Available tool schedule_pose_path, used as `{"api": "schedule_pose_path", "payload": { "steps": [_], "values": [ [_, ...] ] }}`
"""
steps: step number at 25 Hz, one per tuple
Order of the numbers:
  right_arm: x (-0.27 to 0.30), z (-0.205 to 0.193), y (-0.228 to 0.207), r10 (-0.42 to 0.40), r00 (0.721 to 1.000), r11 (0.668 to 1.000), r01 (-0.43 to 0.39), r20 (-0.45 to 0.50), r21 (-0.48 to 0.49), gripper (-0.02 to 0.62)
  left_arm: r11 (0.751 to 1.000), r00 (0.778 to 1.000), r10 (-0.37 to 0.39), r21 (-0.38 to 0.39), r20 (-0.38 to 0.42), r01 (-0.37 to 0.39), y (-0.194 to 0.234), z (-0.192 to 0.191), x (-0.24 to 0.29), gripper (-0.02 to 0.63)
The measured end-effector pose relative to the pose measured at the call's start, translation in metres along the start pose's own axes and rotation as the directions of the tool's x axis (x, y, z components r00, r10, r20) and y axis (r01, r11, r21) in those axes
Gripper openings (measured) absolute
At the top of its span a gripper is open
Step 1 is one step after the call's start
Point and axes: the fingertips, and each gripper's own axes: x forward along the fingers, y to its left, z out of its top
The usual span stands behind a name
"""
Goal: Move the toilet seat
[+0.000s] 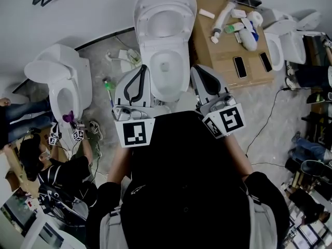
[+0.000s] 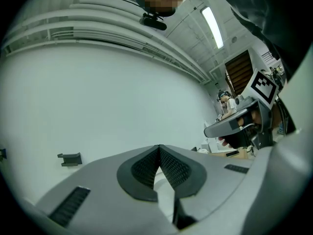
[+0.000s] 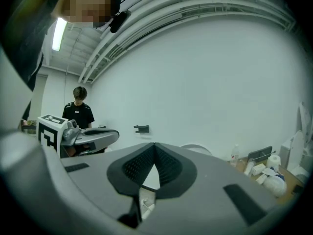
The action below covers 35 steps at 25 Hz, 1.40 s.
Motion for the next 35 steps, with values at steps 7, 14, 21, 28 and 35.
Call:
{"api": "schedule_pose_path", "payload": {
  "steps": [7, 14, 21, 28, 35],
  "values": [
    [-0.010, 0.001, -0.003, -0.014, 1.000, 1.000, 0.014, -0.001, 0.006, 0.014, 1.000, 1.000, -0.007, -0.014, 0.007, 0.007, -0.009, 0.004, -0.002, 0.008],
    [-0.016, -0.009, -0.001, -0.024, 1.000, 1.000, 0.024, -0.006, 0.009, 0.014, 1.000, 1.000, -0.026, -0.016, 0.010, 0.026, -0.018, -0.002, -0.004, 0.009],
    [-0.018, -0.004, -0.008, -0.038, 0.999, 0.999, 0.039, -0.017, 0.023, 0.014, 0.999, 0.999, -0.050, -0.013, 0.005, 0.050, -0.023, 0.004, 0.003, 0.008],
    [-0.017, -0.004, -0.008, -0.038, 0.999, 0.999, 0.038, -0.015, 0.027, 0.014, 0.999, 0.999, -0.046, -0.018, 0.004, 0.046, -0.022, 0.004, 0.003, 0.009],
    [-0.018, -0.008, -0.013, -0.044, 0.999, 0.999, 0.044, -0.021, 0.028, 0.014, 0.998, 0.998, -0.055, -0.018, -0.004, 0.055, -0.026, 0.001, 0.006, 0.009]
  ]
}}
